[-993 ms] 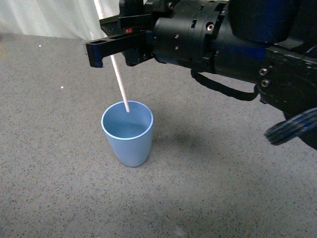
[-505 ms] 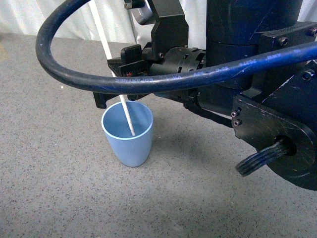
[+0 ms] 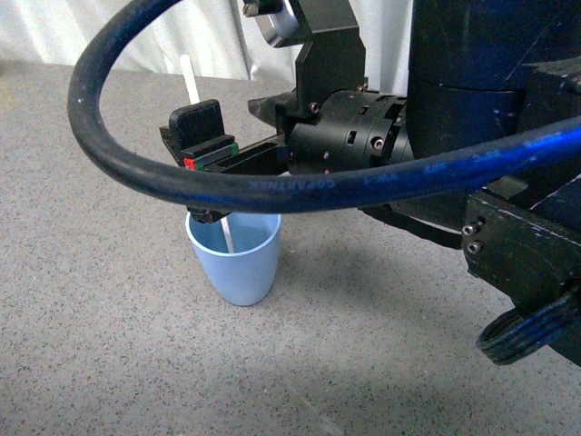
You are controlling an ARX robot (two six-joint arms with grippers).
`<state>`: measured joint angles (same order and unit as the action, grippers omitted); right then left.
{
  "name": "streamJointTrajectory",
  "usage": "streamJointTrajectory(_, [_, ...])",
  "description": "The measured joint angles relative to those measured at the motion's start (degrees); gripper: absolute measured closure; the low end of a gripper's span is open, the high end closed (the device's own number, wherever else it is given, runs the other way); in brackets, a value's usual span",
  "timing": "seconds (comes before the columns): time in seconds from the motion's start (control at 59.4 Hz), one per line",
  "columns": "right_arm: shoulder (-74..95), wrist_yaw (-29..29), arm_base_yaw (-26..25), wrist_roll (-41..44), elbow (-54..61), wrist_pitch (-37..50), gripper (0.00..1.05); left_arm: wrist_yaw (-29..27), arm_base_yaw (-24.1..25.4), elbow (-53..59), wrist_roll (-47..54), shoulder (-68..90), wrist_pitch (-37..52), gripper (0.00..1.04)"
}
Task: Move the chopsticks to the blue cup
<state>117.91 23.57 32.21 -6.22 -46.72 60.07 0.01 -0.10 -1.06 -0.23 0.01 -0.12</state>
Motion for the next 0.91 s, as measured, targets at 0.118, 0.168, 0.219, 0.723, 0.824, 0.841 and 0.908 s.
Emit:
streamJointTrajectory(0.118, [-2.2,-2.8,-0.6,-0.3,1.6,0.1,0.1,0.0,0.0,0.0,0.0,0.0,0.0,0.07])
streamJointTrajectory(0.168, [-4.0,-5.8,-1.4,-1.2,2.6,-1.2,0.1,0.0,0.0,0.0,0.0,0.0,0.0,0.07])
streamJointTrajectory(0.219, [-7.5,-10.5,-3.5,-3.2,4.3,-4.6,0.09,0.0,0.0,0.0,0.0,0.0,0.0,0.07])
streamJointTrajectory(0.723, [-36.6,-27.0,-26.3,-5.4,21.6,-31.0,0.09,0.0,0.0,0.0,0.0,0.0,0.0,0.07])
streamJointTrajectory(0.824, [-41.0,-27.8,-28.3,-3.0,26.2,-25.9,0.13,0.0,0.0,0.0,0.0,0.0,0.0,0.07])
streamJointTrajectory(0.841, [-40.9,-27.7,-28.4,-2.1,26.9,-23.4,0.15,0.0,0.0,0.0,0.0,0.0,0.0,0.07])
streamJointTrajectory(0.908, [-39.8,-27.2,-28.8,1.4,31.2,-8.9,0.25,0.0,0.0,0.0,0.0,0.0,0.0,0.07])
